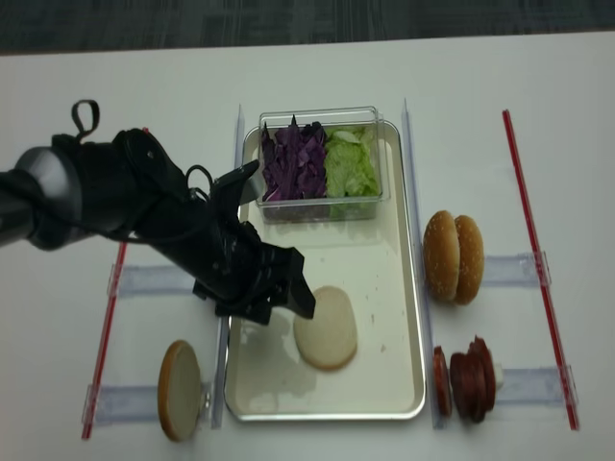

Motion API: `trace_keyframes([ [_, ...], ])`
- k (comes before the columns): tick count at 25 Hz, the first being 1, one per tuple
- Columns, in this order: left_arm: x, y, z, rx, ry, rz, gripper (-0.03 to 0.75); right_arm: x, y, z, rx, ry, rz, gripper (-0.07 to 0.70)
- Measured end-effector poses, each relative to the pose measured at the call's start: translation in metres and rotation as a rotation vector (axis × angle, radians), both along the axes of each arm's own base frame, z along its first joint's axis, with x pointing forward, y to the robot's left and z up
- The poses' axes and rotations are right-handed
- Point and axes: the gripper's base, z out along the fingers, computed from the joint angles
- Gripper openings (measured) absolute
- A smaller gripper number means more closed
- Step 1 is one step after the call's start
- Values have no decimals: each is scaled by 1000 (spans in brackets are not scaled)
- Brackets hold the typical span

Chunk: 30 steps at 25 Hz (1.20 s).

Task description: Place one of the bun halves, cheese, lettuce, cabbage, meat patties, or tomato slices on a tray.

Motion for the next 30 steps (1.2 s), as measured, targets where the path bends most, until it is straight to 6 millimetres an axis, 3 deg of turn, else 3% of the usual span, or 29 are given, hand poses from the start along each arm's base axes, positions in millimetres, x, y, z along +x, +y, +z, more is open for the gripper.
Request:
trace_keyframes([
  [14, 1, 17, 37, 225, -31, -79, 529, 0, 0, 0, 0, 0, 0, 536],
  [30, 7, 48, 48, 607, 13, -75, 517, 0, 0, 0, -2, 0, -1, 536],
])
